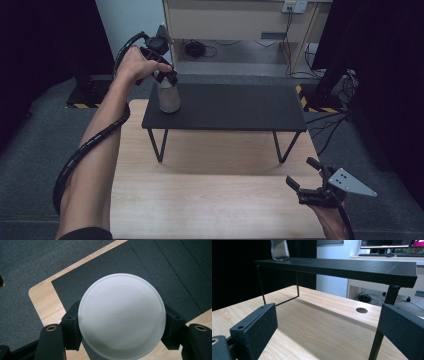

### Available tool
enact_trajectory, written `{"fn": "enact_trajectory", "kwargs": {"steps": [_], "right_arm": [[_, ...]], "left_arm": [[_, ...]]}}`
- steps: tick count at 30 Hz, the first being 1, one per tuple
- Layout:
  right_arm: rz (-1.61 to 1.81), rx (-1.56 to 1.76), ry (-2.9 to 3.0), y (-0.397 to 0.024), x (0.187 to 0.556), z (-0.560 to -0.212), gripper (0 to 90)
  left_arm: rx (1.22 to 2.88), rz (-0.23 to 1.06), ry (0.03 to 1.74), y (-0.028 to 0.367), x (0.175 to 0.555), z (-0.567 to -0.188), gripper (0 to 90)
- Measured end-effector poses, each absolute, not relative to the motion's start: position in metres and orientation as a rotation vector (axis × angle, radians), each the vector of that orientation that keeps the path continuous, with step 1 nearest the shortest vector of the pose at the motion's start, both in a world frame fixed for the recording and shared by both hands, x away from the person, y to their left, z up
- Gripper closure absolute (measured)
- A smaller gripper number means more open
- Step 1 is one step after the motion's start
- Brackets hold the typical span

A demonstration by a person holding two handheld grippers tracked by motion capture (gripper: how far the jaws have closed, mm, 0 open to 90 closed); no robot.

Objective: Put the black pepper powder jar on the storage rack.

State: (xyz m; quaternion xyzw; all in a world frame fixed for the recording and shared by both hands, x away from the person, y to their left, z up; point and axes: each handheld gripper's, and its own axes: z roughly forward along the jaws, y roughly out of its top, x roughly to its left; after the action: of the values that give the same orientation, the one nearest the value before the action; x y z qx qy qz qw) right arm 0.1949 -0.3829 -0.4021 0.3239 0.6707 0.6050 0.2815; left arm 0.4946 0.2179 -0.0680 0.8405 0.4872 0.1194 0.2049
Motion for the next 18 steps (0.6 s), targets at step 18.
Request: {"fn": "enact_trajectory", "kwargs": {"steps": [18], "right_arm": [[1.624, 0.866, 1.796, -0.383, 0.195, -0.402, 2.4]], "left_arm": [[2.239, 0.384, 1.271, 0.241, 0.466, -0.053, 5.5]]}}
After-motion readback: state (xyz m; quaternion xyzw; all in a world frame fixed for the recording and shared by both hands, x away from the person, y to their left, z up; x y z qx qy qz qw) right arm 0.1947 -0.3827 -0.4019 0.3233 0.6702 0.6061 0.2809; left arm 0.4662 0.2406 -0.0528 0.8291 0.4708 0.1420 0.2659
